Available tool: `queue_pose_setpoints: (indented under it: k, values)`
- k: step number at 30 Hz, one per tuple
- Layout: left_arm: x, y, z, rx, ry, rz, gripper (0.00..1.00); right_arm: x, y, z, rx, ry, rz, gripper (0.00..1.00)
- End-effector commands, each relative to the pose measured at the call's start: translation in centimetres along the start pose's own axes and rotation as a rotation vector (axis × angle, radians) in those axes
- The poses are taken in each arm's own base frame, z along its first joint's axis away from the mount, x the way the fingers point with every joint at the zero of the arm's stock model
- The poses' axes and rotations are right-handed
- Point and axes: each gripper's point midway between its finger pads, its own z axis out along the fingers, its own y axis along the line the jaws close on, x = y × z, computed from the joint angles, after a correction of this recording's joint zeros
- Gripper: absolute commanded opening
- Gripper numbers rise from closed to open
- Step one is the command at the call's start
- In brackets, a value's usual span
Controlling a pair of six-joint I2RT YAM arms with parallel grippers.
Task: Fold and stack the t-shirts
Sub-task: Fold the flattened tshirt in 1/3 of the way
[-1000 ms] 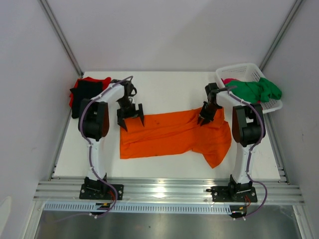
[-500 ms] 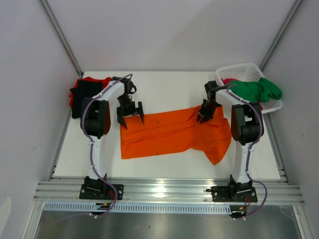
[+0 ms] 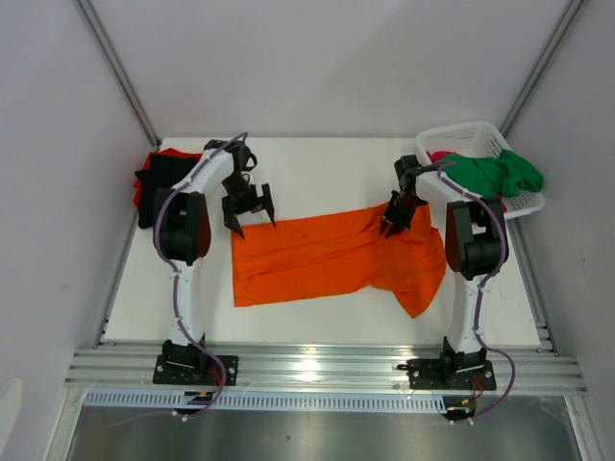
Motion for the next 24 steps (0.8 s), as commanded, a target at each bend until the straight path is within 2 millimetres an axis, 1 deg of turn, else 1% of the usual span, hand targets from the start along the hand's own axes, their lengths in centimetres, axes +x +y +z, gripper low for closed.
queue_pose_setpoints:
  k: [1, 4, 5, 8, 13, 17, 24]
  values:
    - [-1.4, -1.2, -1.3, 0.086, -0.046, -0.002, 0.99, -0.6, 0.2, 0.0, -0.005, -0.006, 0.001, 0.25]
    - [-0.4, -0.7, -0.5, 0.069, 0.025, -0.011, 0.99, -0.6, 0.2, 0.0, -0.012, -0.011, 0.000, 0.25]
    - [-0.2, -0.1, -0.1, 0.043, 0.031, -0.009, 0.99, -0.4, 0.1, 0.1, -0.011, -0.008, 0.001, 0.25]
    - [0.0, 0.5, 0.4, 0.028, 0.045, -0.007, 0.99, -0.4, 0.3, 0.2, -0.020, -0.007, 0.002, 0.25]
    - [0.0, 0.6, 1.1, 0.036, 0.062, -0.017, 1.00, -0.4, 0.5, 0.4, -0.034, -0.001, 0.011, 0.25]
    - [0.2, 0.7, 2.0, 0.041, 0.083, -0.024, 1.00, -0.5, 0.5, 0.5, -0.031, -0.004, 0.005, 0.25]
    - [-0.1, 0.7, 2.1, 0.036, 0.087, -0.017, 1.00, -0.3, 0.0, 1.1, -0.015, 0.006, 0.002, 0.25]
